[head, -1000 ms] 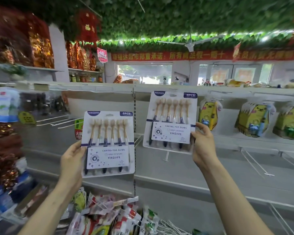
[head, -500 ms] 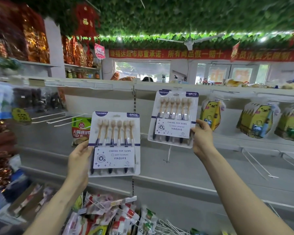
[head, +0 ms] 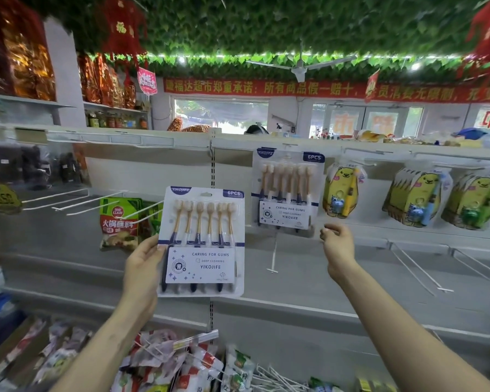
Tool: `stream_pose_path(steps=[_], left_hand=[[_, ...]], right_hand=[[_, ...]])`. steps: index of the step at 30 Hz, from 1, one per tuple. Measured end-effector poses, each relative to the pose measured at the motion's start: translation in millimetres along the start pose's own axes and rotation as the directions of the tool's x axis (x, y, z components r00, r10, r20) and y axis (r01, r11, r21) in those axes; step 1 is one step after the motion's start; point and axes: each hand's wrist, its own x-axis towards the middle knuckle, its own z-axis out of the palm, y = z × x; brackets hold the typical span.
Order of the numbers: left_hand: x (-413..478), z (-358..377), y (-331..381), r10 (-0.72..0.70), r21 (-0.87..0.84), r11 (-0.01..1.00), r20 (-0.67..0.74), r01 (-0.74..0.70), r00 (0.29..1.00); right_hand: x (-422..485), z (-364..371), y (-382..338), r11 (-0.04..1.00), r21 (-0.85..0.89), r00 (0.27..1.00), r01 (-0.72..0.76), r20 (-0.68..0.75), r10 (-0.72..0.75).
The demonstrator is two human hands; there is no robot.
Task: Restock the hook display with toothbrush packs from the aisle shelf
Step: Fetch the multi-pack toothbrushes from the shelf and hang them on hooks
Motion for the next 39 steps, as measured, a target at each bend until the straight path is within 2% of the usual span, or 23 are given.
stream_pose_path(steps=[2,4,7,11,13,20,29,39], left_hand=[[1.9,9.9,-1.6,-0.008,-0.014,1.000,0.030,0.008,1.000],[4.1,21.3,-3.9,-0.021,-0.035,0.999,0.066,0.023,0.998],[2.0,44.6,-4.2,-0.022,-0.073,0.997,0.130,0.032,0.991],[-2.4,82.0,-1.8,-0.023,-0.143,0.988,0.205,0.053,0.979],[-1.3,98.8,-1.0,-0.018,-0.167,0.984,0.237,0.059,0.971],[14.3,145.7,5.8,0.024,-0.148,0.989,0.271,0.017,0.962],[44.3,168.1,9.0,0.046,-0.119,0.993,0.289,-0.012,0.956],[57.3,178.7,-10.9,0.052,-0.085,0.996,0.277,-0.029,0.959]], right_hand=[[-12.2,-7.8,3.7,1.000,-0.011,0.999,0.018,-0.042,-0.018],[-25.3,-12.3,2.4,0.999,0.016,0.999,0.039,-0.010,-0.038],[-52.5,-14.0,-13.6,0.995,0.085,0.987,0.055,0.144,-0.067],[-91.0,-14.3,-43.7,0.988,0.081,0.901,0.132,0.407,-0.153],[-93.1,-13.1,-51.5,0.981,0.050,0.877,0.185,0.443,-0.188],[-57.9,-12.9,-64.3,0.959,0.119,0.921,0.258,0.271,-0.281],[-21.8,-0.5,-69.1,0.936,0.157,0.914,0.315,0.216,-0.344],[-3.1,2.2,-53.0,0.916,0.105,0.898,0.387,0.183,-0.400]])
